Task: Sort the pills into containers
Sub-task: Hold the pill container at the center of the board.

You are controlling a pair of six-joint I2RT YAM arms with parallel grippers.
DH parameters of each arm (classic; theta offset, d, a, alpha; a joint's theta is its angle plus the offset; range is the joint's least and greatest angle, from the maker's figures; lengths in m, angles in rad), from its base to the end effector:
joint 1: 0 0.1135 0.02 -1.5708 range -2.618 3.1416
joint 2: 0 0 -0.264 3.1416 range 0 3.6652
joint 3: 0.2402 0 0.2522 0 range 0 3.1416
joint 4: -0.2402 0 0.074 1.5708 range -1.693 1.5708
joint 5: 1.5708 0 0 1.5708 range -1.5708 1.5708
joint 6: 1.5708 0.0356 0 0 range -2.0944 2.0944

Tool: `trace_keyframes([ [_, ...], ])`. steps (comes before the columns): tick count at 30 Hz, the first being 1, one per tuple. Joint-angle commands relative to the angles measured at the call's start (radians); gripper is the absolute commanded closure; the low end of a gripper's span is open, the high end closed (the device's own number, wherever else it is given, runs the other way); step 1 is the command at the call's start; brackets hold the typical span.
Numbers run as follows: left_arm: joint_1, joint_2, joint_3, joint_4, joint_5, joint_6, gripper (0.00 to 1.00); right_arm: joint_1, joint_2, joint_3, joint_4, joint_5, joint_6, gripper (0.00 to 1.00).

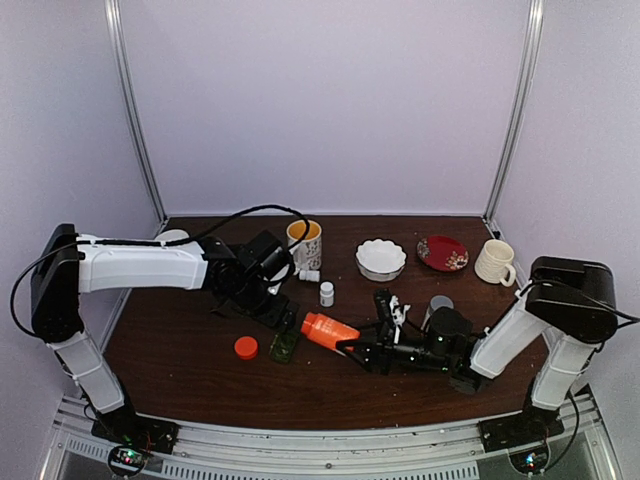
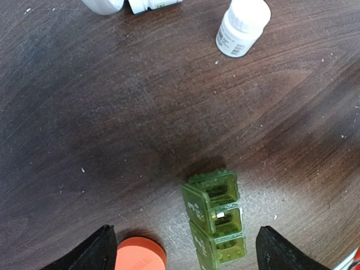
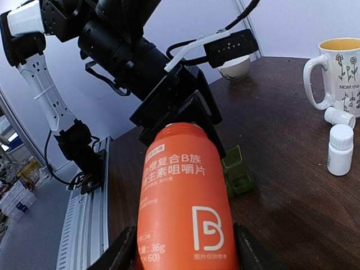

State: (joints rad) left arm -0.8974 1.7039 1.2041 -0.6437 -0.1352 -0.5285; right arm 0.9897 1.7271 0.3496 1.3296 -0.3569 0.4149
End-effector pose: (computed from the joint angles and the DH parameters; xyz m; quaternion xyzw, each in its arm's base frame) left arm 0.2183 -0.2660 0.2110 0.1648 0.9611 -0.0884 0.2032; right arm 0.1402 0.2361 0.1403 -0.3194 0.6484 0.5367 0.4353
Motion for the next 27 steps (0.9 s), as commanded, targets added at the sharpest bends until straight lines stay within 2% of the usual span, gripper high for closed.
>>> trace_keyframes([
  [1, 0.005, 0.026, 0.005, 0.05, 0.017, -0.02, 0.12, -0.011, 0.063, 0.037, 0.104, -0.046, 0.036, 1.0],
  [9, 0.005, 0.055, 0.013, 0.066, 0.014, -0.031, 0.16, -0.029, 0.141, 0.054, 0.117, -0.069, 0.045, 1.0],
  [13, 0.005, 0.062, 0.008, 0.078, 0.014, -0.033, 0.26, -0.036, 0.175, 0.073, 0.117, -0.079, 0.051, 1.0],
  [17, 0.005, 0.071, 0.009, 0.079, 0.013, -0.034, 0.41, -0.04, 0.196, 0.088, 0.11, -0.079, 0.055, 1.0],
  [27, 0.005, 0.084, 0.005, 0.078, 0.053, -0.04, 0.46, -0.04, 0.249, 0.141, 0.088, -0.104, 0.069, 1.0],
])
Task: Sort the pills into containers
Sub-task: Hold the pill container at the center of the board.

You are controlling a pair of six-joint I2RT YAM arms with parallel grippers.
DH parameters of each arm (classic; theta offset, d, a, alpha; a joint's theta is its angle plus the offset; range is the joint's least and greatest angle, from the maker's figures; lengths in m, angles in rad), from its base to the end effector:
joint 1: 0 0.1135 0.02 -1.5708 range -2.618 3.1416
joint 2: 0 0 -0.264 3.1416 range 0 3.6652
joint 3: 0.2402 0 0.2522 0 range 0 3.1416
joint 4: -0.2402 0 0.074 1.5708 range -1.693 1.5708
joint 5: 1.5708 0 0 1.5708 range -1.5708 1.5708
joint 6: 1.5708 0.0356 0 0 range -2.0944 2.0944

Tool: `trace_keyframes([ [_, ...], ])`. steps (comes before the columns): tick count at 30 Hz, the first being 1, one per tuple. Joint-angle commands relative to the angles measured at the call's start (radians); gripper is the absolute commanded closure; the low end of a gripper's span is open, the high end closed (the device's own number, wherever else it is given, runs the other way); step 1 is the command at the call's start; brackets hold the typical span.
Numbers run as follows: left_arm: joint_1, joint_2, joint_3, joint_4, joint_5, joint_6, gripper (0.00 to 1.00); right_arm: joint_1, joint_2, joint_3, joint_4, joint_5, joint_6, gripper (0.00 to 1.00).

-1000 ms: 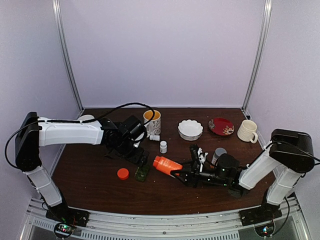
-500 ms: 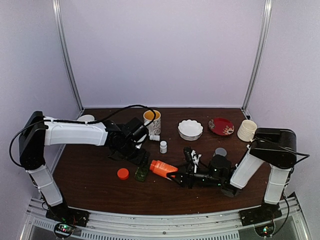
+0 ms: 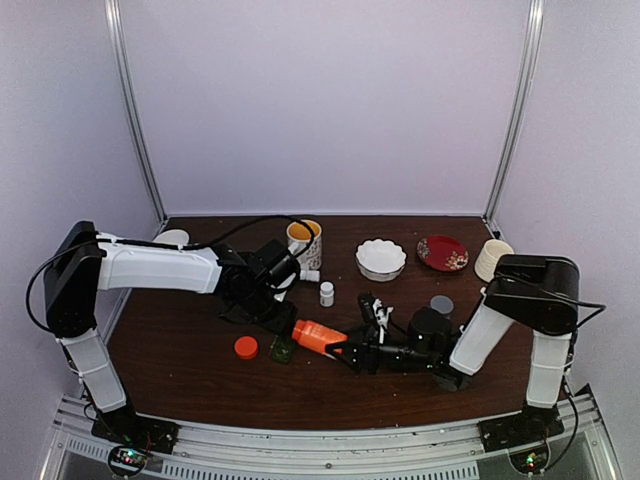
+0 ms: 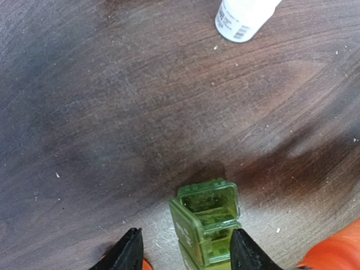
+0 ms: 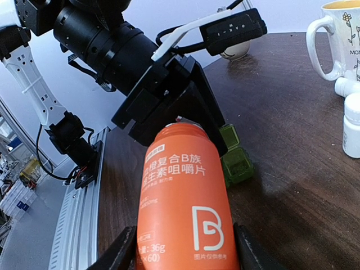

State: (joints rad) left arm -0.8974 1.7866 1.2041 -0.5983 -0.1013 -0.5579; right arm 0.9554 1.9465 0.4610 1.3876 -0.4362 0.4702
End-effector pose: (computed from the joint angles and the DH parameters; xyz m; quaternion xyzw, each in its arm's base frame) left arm 0.2246 -0.2758 0.1855 0.1559 0.9674 -0.0916 0.1775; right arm 0.1628 0.2563 0.1097 -0.3148 0.6672 0.5501 0.3913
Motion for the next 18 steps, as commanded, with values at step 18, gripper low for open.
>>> trace_keyframes([
  [18, 0.005, -0.008, -0.015, 0.024, 0.035, -0.023, 0.69, -0.006, 0.096, 0.081, -0.035, 0.028, 0.029, 1.0],
])
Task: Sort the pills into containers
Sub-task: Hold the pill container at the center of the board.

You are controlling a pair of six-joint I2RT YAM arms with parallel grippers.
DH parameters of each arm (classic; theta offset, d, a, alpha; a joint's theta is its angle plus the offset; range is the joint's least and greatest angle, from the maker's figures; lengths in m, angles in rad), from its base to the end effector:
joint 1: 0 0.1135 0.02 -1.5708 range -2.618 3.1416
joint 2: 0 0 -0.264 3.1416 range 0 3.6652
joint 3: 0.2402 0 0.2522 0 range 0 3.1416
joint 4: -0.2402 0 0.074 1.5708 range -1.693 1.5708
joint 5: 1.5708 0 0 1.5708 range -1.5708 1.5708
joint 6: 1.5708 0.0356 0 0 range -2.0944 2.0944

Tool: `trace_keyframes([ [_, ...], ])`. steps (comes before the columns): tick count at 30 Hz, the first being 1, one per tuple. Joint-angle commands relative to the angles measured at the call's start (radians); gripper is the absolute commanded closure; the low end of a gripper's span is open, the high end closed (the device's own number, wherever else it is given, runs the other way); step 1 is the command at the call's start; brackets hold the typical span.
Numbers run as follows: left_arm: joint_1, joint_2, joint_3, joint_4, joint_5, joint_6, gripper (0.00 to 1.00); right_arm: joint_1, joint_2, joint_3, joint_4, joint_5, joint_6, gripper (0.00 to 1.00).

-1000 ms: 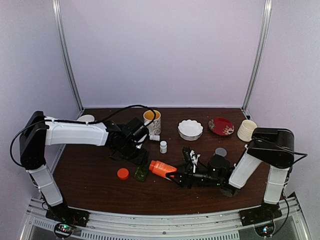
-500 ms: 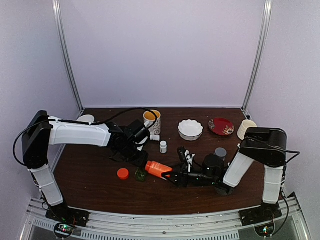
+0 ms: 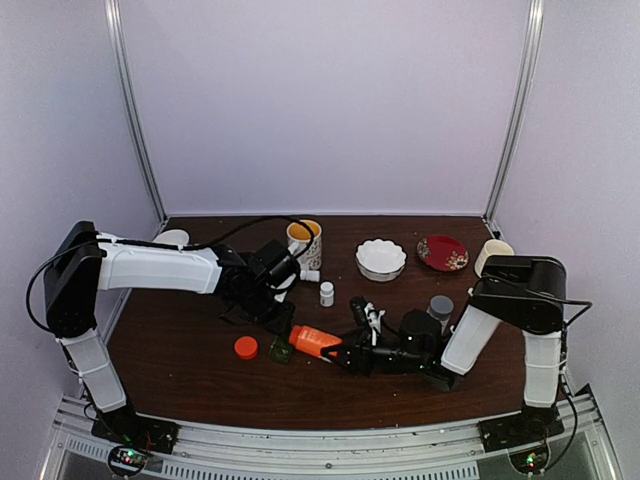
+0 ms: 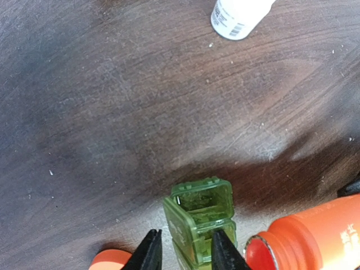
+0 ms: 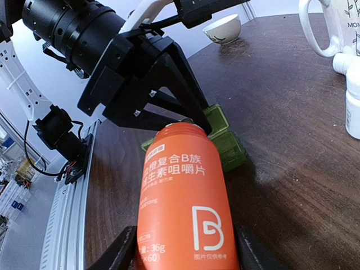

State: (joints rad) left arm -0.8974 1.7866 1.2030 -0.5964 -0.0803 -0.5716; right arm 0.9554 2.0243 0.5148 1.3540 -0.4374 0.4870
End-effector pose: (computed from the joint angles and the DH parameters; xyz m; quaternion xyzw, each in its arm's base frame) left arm 0.2241 -0.2763 0.1852 0.1513 0.9685 -0.1008 0.1704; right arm 0.1698 0.2663 0.0935 -0.3093 0.6888 0.5428 0.3677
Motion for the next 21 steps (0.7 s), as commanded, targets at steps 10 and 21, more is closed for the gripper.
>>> trace_keyframes([
  [10, 0.005, -0.026, -0.028, 0.033, 0.015, -0.014, 0.74, -0.006, 0.019, 0.072, -0.084, 0.043, 0.01, 1.0],
  [21, 0.005, -0.041, -0.036, 0.046, 0.004, -0.014, 0.76, -0.006, 0.014, 0.092, -0.165, 0.056, 0.009, 1.0],
])
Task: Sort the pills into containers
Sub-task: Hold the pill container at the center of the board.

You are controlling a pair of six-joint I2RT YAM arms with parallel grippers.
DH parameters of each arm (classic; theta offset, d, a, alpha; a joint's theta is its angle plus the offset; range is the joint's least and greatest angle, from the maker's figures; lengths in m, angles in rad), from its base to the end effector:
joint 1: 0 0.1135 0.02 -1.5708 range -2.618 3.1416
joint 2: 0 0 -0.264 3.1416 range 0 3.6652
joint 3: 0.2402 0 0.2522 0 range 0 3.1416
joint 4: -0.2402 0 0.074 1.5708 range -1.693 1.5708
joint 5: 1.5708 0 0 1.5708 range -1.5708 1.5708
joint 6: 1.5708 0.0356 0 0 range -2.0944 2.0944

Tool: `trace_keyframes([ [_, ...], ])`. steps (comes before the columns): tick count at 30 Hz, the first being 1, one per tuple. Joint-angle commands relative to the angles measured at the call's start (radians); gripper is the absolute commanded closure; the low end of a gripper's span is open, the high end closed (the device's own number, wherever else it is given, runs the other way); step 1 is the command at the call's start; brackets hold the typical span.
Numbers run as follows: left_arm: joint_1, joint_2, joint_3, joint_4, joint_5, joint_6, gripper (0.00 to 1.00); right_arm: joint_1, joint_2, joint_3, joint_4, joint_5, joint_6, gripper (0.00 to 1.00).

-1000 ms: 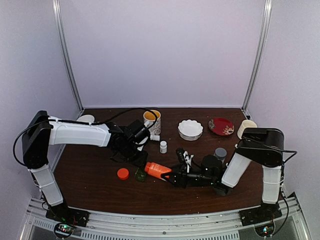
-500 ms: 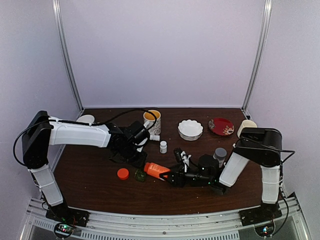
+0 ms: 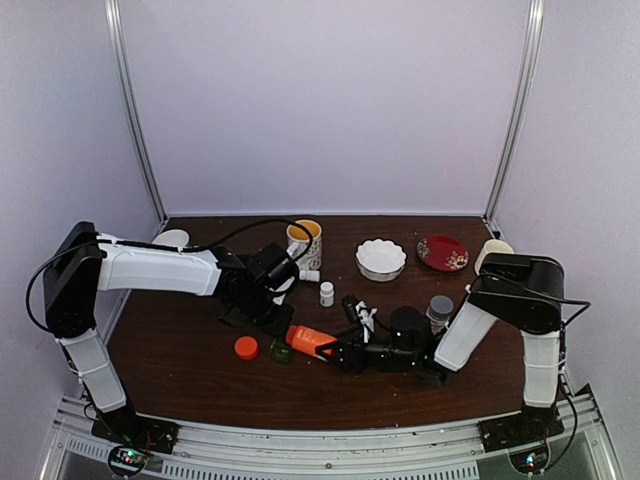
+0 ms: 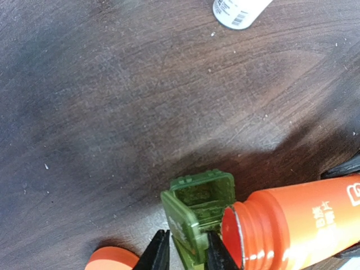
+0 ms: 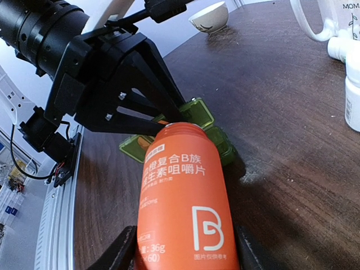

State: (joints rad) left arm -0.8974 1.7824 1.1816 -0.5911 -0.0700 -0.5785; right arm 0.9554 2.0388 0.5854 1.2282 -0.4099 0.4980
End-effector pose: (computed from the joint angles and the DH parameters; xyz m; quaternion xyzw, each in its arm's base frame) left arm 0.2214 -0.2736 0.1809 0.1493 0.9701 -0.1012 0.1624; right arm 0.1797 0.2787 0.0891 -0.2971 0.7170 0.5243 0.3502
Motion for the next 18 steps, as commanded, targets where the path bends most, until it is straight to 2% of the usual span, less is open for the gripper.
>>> trace_keyframes([
  [1, 0.005, -0.041, -0.017, 0.045, -0.007, -0.005, 0.76, -0.006, -0.005, 0.025, -0.065, 0.035, -0.004, 1.0],
  [18, 0.069, -0.082, -0.1, 0.102, 0.046, 0.012, 0.75, -0.006, -0.051, 0.038, -0.148, 0.035, -0.018, 1.0],
])
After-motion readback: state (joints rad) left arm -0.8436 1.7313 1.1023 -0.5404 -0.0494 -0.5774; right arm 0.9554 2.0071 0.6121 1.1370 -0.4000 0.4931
